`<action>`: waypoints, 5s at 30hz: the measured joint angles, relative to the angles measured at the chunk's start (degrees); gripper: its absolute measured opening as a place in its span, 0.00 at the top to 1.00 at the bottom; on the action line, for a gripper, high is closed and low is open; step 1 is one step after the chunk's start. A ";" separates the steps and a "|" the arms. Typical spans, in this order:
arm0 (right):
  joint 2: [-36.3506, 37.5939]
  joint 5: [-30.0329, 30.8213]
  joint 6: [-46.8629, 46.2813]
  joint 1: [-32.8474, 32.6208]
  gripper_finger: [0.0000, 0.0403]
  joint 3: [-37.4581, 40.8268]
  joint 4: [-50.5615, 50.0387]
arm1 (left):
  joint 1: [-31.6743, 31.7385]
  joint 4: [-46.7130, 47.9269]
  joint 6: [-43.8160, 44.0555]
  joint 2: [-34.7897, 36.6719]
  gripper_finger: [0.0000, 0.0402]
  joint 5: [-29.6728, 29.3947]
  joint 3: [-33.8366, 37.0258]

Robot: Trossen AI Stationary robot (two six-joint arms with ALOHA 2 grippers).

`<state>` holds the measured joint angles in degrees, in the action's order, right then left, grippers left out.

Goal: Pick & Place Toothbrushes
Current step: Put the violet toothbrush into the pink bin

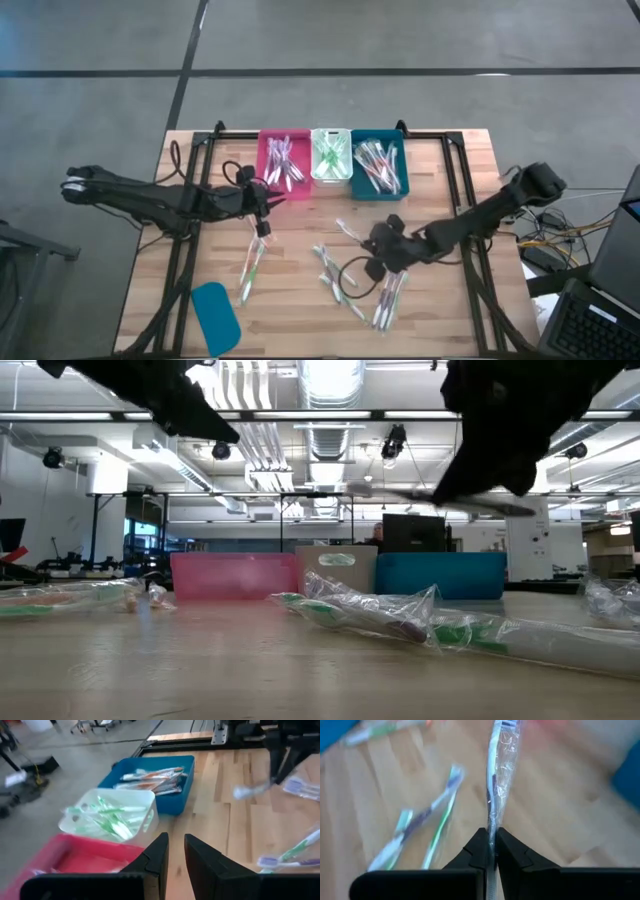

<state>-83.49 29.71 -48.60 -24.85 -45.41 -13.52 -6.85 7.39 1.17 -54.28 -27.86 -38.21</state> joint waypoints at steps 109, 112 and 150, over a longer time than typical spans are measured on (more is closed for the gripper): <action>-4.86 -13.72 67.43 8.21 0.97 -7.19 55.25 | 2.52 -55.28 -20.08 -21.78 0.58 43.91 -4.17; -4.84 -13.26 67.35 8.43 0.97 -7.21 54.13 | 2.45 -55.12 -20.49 -23.50 0.59 45.26 -5.72; 7.17 5.78 31.62 7.70 0.44 -17.84 -19.22 | 5.29 -26.63 -18.20 -15.79 0.95 7.13 -11.33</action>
<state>-76.32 35.48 -16.99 -17.15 -63.25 -32.74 -1.56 -19.24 -17.03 -70.07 -20.73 -49.54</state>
